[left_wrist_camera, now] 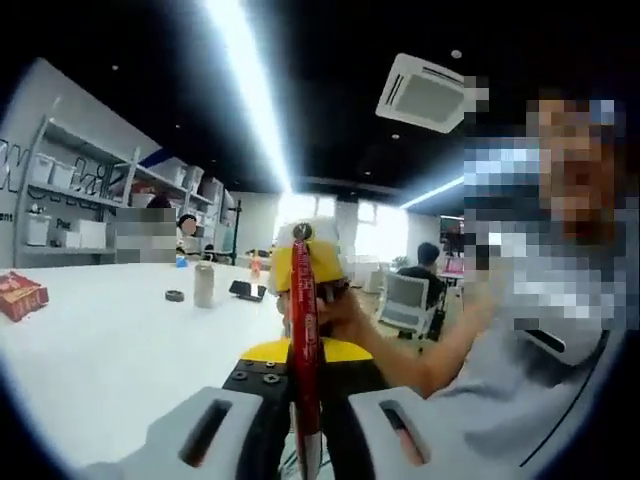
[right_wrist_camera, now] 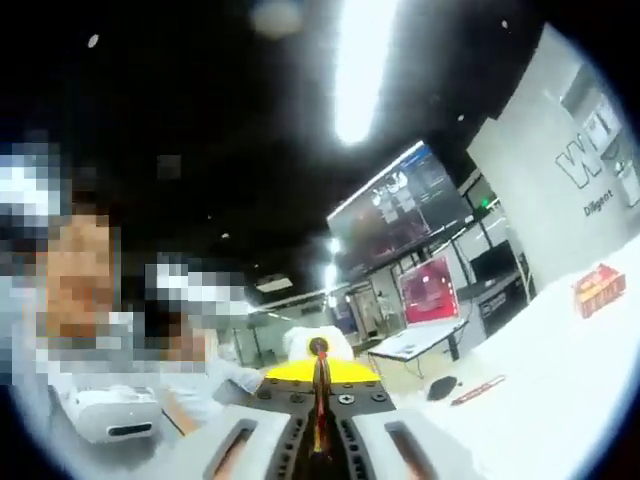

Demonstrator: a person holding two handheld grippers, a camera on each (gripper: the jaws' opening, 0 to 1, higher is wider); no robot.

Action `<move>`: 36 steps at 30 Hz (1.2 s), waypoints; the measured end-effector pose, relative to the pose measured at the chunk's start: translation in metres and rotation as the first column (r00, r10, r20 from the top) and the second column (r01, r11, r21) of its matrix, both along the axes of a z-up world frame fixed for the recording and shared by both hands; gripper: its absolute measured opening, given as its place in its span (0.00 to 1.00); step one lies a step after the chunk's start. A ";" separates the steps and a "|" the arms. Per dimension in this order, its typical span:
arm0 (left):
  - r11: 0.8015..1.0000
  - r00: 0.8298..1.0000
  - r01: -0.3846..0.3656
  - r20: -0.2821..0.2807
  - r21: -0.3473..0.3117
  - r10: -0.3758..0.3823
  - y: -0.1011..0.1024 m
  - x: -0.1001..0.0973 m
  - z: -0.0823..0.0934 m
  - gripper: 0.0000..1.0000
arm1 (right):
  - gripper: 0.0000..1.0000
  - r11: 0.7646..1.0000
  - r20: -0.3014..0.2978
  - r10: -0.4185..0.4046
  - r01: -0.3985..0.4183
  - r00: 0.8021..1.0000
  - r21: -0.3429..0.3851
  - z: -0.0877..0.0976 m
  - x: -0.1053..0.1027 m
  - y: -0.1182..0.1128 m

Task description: Tear open the coffee pouch, take out the coffee, and pour the coffee from the pouch into the cup

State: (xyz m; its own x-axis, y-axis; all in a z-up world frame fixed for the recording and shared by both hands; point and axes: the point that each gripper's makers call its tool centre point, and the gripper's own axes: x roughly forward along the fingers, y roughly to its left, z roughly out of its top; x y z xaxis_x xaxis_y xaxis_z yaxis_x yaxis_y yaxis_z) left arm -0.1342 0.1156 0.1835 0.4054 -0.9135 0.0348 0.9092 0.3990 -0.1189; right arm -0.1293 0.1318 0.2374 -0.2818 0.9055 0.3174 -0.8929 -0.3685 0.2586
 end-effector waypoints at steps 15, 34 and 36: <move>0.996 0.998 -0.040 0.052 0.081 0.036 -0.002 0.007 -0.010 0.17 | 0.02 0.999 0.029 -0.042 0.043 0.999 -0.027 -0.006 -0.003 0.009; 0.998 0.998 -0.054 -0.038 0.025 0.055 -0.001 0.018 -0.009 0.10 | 0.08 0.981 0.007 -0.139 0.136 0.990 0.138 0.010 0.014 0.011; 0.998 0.998 -0.052 -0.035 0.025 0.053 -0.003 0.017 -0.009 0.10 | 0.06 0.980 -0.001 -0.139 0.138 0.990 0.143 0.010 0.012 0.010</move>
